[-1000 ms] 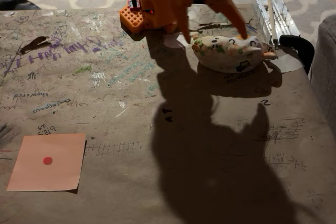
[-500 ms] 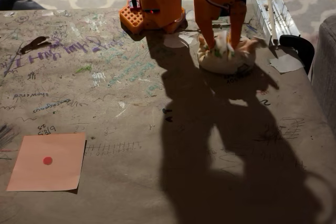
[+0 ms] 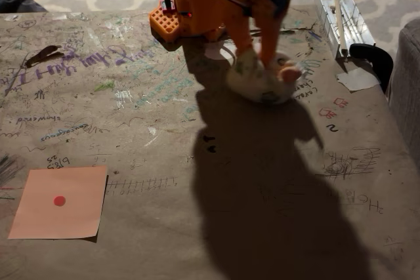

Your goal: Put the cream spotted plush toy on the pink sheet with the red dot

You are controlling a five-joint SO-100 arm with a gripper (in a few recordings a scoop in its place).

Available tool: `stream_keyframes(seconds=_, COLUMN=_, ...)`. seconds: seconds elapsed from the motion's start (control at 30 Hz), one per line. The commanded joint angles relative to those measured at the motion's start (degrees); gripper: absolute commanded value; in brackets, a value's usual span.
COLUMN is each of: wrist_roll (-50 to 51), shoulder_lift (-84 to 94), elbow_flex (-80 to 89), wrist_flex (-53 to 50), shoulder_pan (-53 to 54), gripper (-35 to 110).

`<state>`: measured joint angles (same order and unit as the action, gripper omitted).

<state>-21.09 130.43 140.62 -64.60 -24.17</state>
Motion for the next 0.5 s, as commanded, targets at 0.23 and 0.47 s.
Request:
stream_keyframes(seconds=0.23, wrist_roll=-22.32, shoulder_lift=23.38, elbow_flex=-24.79, wrist_flex=-23.47, shoulder_pan=10.37, gripper=0)
stream_keyframes(seconds=0.47, wrist_roll=-43.86, shoulder_lift=39.37, elbow_flex=-35.95, wrist_flex=-21.97, shoulder_pan=23.29, gripper=0)
